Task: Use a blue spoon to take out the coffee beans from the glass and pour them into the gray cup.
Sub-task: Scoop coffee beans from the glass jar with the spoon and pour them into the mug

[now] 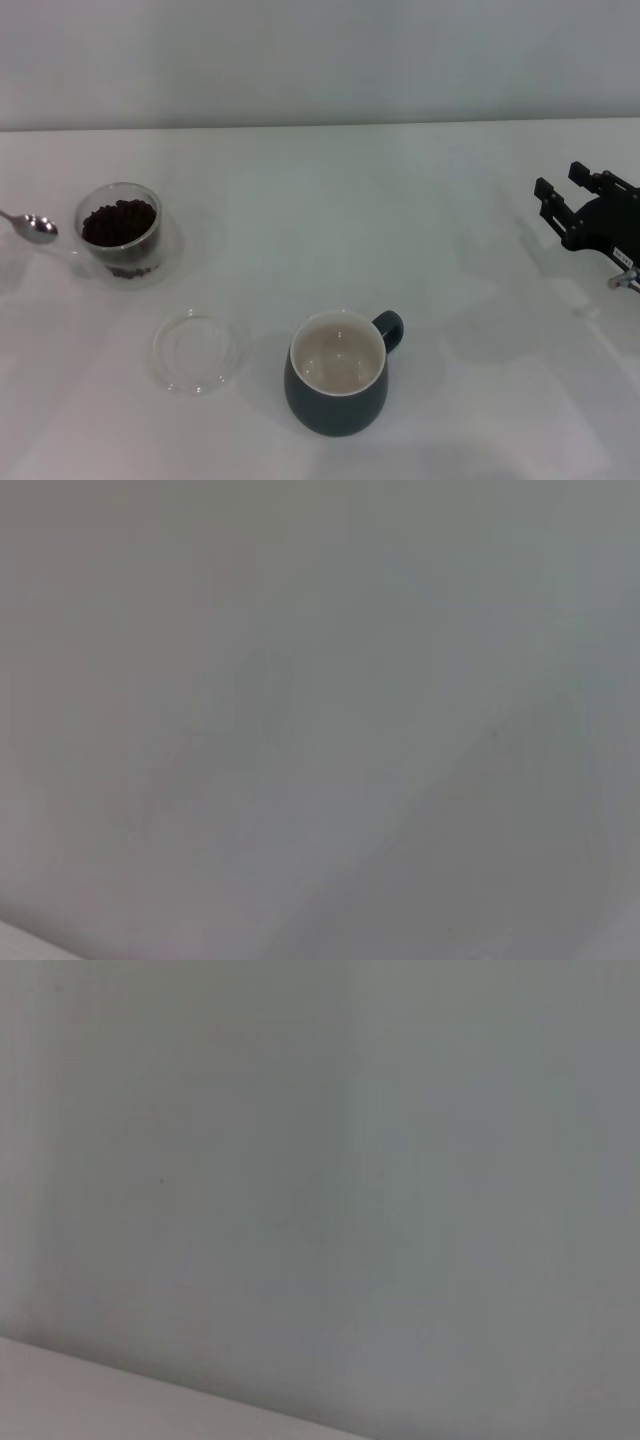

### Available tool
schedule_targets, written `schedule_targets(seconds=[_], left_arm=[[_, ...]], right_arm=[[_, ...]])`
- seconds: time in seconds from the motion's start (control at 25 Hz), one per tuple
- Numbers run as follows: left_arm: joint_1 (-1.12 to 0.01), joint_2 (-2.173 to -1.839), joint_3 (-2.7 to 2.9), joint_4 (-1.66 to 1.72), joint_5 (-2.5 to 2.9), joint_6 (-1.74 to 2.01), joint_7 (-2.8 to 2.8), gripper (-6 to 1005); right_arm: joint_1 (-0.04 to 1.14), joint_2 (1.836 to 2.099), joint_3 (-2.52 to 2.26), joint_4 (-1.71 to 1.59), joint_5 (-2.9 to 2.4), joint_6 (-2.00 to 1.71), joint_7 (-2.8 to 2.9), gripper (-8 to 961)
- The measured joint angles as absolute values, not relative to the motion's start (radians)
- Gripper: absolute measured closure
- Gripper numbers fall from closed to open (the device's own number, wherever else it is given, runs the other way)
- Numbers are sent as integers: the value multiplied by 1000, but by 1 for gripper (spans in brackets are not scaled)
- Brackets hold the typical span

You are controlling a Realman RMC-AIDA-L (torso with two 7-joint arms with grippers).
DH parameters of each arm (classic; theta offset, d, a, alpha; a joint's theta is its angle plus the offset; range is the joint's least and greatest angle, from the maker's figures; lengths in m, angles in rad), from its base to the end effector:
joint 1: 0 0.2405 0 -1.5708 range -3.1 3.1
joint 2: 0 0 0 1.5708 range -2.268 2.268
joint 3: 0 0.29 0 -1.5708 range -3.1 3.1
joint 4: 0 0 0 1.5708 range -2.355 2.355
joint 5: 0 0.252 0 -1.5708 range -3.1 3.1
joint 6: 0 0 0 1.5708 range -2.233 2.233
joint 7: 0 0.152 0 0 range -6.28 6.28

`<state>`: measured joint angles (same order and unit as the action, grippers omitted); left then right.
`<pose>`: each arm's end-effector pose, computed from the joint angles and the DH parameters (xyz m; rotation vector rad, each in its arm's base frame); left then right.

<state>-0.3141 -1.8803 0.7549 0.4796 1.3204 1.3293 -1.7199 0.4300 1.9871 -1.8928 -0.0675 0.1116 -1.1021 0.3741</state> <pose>-0.4185 0.3647 0.1009 -1.8307 -1.2569 -1.1516 0.4229 0.3621 -0.0345 -1.8748 0.5520 0.5564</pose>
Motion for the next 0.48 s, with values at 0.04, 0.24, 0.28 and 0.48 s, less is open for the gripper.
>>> schedule_targets(seconds=[0.04, 0.24, 0.28, 0.48], left_arm=[[-314, -1880, 755, 480, 1320, 1329, -1720, 872], [-339, -1873, 751, 486, 1340, 1317, -1736, 871], [-344, -1873, 753, 486, 1342, 1312, -1741, 872], [-377, -1869, 756, 486, 1376, 1294, -1776, 872]], right_arm=[[430, 1988, -1893, -68, 112, -1101, 373, 454], [428, 1993, -1893, -68, 112, -1098, 372, 454], [428, 1995, -1893, -68, 112, -1098, 370, 454], [427, 2003, -1893, -68, 112, -1097, 354, 454]])
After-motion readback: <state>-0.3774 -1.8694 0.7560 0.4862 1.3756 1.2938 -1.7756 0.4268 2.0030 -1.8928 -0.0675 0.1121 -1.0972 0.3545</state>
